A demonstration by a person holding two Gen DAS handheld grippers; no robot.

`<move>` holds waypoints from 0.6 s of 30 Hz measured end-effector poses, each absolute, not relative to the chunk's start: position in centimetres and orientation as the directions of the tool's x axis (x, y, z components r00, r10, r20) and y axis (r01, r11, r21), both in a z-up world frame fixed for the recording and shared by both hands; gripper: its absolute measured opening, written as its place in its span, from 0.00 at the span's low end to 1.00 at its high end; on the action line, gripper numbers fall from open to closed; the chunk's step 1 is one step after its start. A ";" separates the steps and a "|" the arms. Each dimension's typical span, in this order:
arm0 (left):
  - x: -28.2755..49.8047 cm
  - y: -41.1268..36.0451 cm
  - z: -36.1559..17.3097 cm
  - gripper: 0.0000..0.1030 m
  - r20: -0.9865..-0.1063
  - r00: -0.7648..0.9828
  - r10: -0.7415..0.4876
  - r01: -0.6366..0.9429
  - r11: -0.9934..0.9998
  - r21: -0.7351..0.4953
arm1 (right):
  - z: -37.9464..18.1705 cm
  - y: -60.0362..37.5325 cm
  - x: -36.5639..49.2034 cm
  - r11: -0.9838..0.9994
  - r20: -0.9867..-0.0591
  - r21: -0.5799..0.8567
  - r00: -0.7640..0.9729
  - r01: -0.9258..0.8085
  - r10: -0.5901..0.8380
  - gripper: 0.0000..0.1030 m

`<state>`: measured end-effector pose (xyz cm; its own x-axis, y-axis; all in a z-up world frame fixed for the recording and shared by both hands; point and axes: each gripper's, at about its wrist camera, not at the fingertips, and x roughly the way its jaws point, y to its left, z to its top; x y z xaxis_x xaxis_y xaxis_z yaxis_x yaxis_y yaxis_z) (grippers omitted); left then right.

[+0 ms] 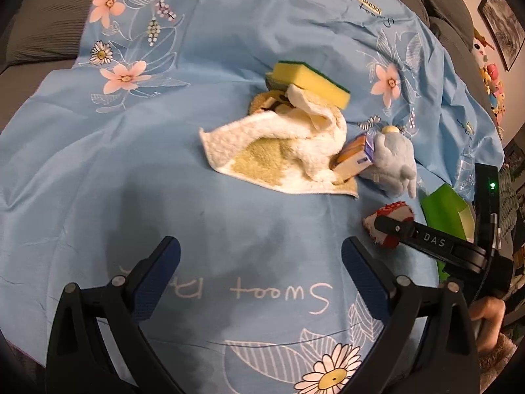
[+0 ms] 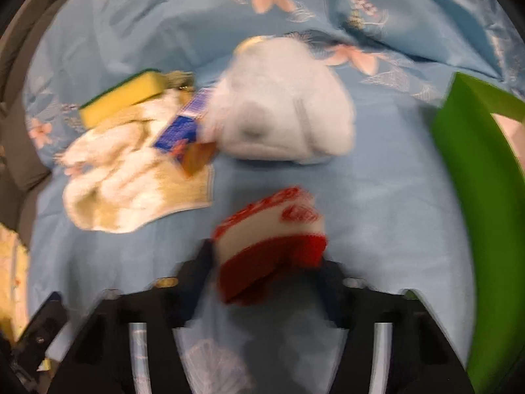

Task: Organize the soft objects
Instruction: 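Move the right gripper to the red-and-white knit cozy, then grasp the red-and-white knit cozy with the right gripper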

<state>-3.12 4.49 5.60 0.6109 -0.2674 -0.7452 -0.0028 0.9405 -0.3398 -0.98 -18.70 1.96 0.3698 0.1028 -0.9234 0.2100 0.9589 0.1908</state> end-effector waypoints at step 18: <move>-3.4 8.2 5.8 0.95 -0.737 0.636 -0.227 -0.090 0.927 -0.364 | 2.0 -12.9 -2.2 0.908 -0.897 0.384 0.301 0.169 0.324 0.83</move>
<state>-3.44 8.23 5.83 0.6360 -0.2275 -0.7374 -0.0899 0.9272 -0.3635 -2.17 -12.94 1.97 0.3005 0.3235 -0.8972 0.1695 0.9076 0.3840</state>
